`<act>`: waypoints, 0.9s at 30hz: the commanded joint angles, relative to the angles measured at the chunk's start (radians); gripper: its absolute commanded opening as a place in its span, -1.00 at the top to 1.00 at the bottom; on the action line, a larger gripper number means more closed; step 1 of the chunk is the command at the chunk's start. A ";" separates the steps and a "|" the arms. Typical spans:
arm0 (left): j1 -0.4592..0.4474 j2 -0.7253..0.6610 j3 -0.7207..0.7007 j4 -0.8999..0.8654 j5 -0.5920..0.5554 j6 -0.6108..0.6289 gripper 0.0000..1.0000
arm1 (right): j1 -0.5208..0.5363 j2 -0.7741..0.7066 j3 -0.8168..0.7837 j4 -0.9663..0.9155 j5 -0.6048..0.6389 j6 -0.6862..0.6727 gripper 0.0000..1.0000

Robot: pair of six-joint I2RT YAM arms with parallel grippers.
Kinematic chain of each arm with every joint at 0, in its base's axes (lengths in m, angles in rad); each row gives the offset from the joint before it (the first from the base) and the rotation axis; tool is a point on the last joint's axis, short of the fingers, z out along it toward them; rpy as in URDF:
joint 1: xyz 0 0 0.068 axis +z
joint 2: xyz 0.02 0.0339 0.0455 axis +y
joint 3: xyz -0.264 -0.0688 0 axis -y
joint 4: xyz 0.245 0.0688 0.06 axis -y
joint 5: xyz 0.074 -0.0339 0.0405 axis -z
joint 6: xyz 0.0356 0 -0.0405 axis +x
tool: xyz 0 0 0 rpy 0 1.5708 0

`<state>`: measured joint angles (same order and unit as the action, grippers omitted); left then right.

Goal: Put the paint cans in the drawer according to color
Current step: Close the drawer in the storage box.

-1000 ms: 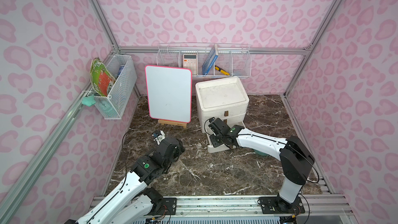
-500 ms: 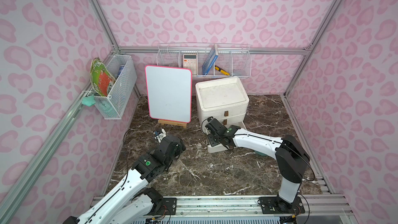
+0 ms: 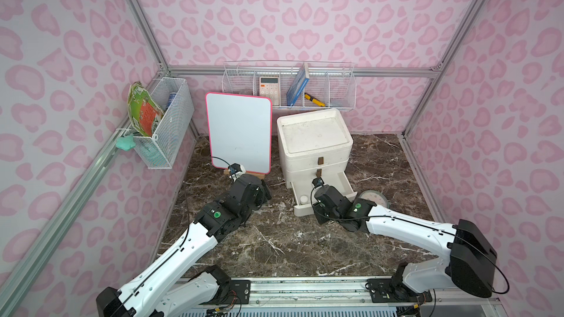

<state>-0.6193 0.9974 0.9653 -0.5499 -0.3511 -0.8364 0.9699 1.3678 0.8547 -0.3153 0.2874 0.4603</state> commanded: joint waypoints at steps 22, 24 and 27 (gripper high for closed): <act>0.201 0.507 0.497 0.067 0.216 0.188 -0.55 | 0.021 -0.129 -0.576 0.816 0.117 0.027 0.10; 0.201 0.548 0.541 0.059 0.229 0.188 -0.54 | 0.022 -0.097 -0.564 0.846 0.118 0.012 0.10; 0.201 0.579 0.559 0.092 0.264 0.197 -0.54 | 0.020 -0.055 -0.559 0.904 0.106 -0.008 0.11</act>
<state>-0.4198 1.5604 1.5085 -0.4751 -0.1265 -0.6636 0.9909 1.2900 0.2897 0.4633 0.3840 0.4927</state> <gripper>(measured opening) 0.769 0.448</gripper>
